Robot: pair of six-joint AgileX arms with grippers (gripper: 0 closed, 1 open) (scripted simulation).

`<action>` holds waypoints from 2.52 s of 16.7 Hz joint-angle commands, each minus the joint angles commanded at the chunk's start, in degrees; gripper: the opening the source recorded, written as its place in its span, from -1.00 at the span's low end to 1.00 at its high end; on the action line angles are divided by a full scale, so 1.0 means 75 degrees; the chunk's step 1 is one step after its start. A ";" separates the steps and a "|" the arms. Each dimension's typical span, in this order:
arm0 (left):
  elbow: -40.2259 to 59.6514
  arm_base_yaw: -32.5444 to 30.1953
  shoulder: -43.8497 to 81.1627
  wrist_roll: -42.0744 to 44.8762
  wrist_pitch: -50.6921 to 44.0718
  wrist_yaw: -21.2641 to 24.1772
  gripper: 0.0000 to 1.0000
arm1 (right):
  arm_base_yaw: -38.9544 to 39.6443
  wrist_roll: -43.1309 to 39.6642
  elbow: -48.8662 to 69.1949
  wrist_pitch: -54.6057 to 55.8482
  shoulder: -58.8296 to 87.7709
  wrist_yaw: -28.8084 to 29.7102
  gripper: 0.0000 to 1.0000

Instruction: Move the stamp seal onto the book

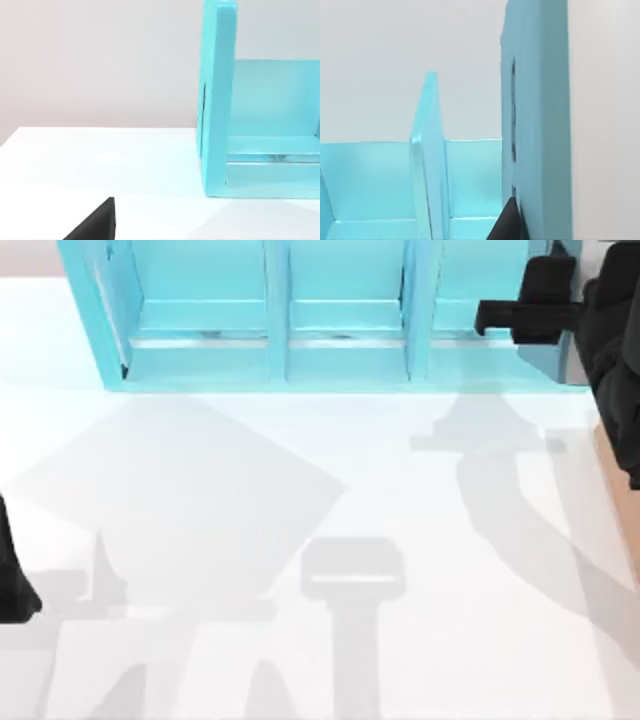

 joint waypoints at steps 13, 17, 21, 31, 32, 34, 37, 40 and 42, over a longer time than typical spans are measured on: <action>0.0000 0.0000 0.0000 0.0000 0.0000 0.0000 1.00 | 0.1303 -0.4340 -0.0780 0.1412 0.1513 0.0370 -1.00; 0.0000 0.0000 0.0000 0.0000 0.0000 0.0000 1.00 | 0.1806 -0.7246 -0.1336 0.2232 0.2015 0.0689 -1.00; 0.0000 0.0000 0.0000 0.0000 0.0000 0.0000 1.00 | 0.2155 -0.9437 -0.1989 0.2861 0.2404 0.0876 -1.00; 0.0000 0.0000 0.0000 0.0000 0.0000 0.0000 1.00 | 0.2295 -1.0349 -0.2365 0.3130 0.2582 0.0886 -1.00; 0.0000 0.0000 0.0000 0.0000 0.0000 0.0000 1.00 | 0.2323 -1.0349 -0.2378 0.3119 0.2561 0.0908 -1.00; 0.0000 0.0000 0.0000 0.0000 0.0000 0.0000 1.00 | 0.2375 -1.0349 -0.2396 0.3105 0.2514 0.0950 -1.00; 0.0000 0.0000 0.0000 0.0000 0.0000 0.0000 1.00 | 0.2430 -1.0350 -0.2421 0.3084 0.2474 0.0993 -1.00; 0.0000 0.0000 0.0000 0.0000 0.0000 0.0000 1.00 | 0.2397 -1.0316 -0.2427 0.3094 0.2550 0.0978 -1.00; 0.0000 0.0000 0.0000 0.0000 0.0000 0.0000 1.00 | 0.2403 -1.0325 -0.2471 0.3315 0.2745 0.0986 -1.00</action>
